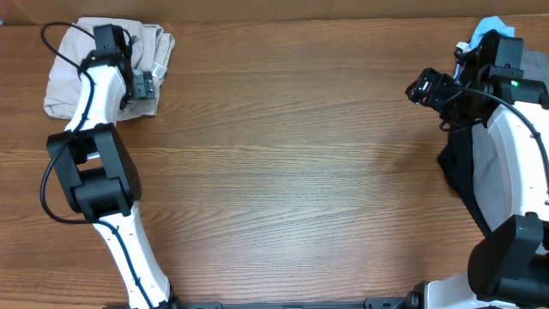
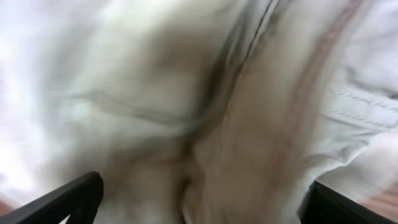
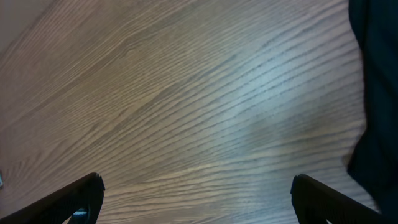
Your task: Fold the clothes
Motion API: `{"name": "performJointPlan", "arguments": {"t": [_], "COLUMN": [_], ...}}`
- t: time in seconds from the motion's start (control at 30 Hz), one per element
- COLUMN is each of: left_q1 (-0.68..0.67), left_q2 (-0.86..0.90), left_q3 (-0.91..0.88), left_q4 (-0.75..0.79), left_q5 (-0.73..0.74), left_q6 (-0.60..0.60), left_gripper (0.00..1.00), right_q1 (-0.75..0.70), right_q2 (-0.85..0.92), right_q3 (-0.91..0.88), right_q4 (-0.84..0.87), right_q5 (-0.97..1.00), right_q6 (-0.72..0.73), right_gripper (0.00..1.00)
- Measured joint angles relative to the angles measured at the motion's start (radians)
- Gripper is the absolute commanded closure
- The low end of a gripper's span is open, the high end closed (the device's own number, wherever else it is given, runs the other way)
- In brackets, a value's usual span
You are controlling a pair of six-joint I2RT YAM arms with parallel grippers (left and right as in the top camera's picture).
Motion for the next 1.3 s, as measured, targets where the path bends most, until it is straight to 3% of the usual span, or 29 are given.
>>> {"name": "performJointPlan", "arguments": {"t": [0.3, 0.53, 1.0, 1.3], "left_q1": [-0.073, -0.152, -0.163, -0.154], "left_q2": [-0.270, -0.411, 0.026, 0.134], "left_q3": [0.139, 0.178, 0.148, 0.148], "left_q4": [-0.058, -0.076, -0.090, -0.016], "left_q5": [-0.006, 0.195, 0.336, 0.348], "left_q6": [-0.017, 0.106, 0.299, 0.327], "left_gripper": [0.00, 0.01, 0.05, 0.04], "right_q1": [0.000, 0.001, 0.001, 0.001], "right_q2": [-0.003, -0.045, -0.047, -0.047], "right_q3": [0.103, 0.128, 0.128, 0.128], "right_q4": [-0.058, -0.136, -0.154, -0.164], "right_q5": [0.000, 0.000, 0.001, 0.002], "right_q6": [-0.035, -0.039, -0.039, -0.039], "right_gripper": [0.00, 0.00, 0.00, 0.00]}}
